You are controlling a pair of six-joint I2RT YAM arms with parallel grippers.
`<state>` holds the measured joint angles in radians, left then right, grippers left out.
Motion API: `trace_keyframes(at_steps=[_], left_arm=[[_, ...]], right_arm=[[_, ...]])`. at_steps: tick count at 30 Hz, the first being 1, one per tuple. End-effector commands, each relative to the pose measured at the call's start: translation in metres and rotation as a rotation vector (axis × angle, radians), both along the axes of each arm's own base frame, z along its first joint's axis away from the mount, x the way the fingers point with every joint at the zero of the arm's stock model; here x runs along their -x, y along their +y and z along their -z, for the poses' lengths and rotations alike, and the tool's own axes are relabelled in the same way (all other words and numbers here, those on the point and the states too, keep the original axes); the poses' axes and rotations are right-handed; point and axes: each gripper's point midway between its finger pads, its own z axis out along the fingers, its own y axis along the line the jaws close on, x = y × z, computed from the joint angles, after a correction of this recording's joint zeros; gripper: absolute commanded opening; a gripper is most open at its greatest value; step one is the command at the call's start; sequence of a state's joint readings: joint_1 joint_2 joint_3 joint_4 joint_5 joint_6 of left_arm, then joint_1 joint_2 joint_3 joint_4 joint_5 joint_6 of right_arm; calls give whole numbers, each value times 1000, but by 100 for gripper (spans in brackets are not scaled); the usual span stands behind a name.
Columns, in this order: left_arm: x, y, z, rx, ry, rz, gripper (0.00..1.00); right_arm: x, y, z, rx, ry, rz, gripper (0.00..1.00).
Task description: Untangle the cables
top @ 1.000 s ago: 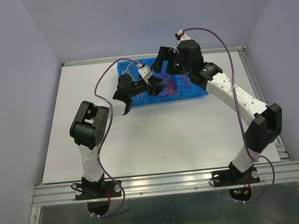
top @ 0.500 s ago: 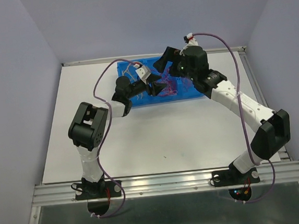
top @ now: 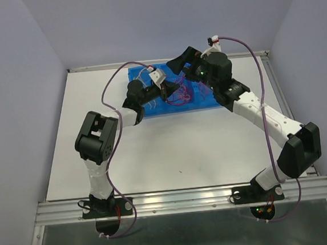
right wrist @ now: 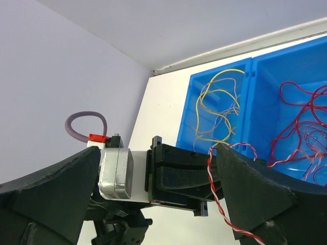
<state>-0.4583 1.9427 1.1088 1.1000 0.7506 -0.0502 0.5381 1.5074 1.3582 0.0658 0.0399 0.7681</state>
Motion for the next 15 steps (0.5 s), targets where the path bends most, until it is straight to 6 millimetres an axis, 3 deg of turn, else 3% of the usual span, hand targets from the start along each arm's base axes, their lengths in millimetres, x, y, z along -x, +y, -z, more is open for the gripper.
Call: trace_keyframes(at_steps=[1,7,8,15], left_arm=[[-12,-2,-27,23,-73,-25,0],[-52,5,-15,3,49,-82,0],[-58,5,-10,1,76,-78,0],[-83,12,5,-41,100,-177,0]], right_arm=[[6,3,-24,-60,-69,-17,100],[11,-11,-25,-31,-92,30,100],[11,-16,-13,-11,-71,50,100],[39,-64,-31,3,-128,193,100]])
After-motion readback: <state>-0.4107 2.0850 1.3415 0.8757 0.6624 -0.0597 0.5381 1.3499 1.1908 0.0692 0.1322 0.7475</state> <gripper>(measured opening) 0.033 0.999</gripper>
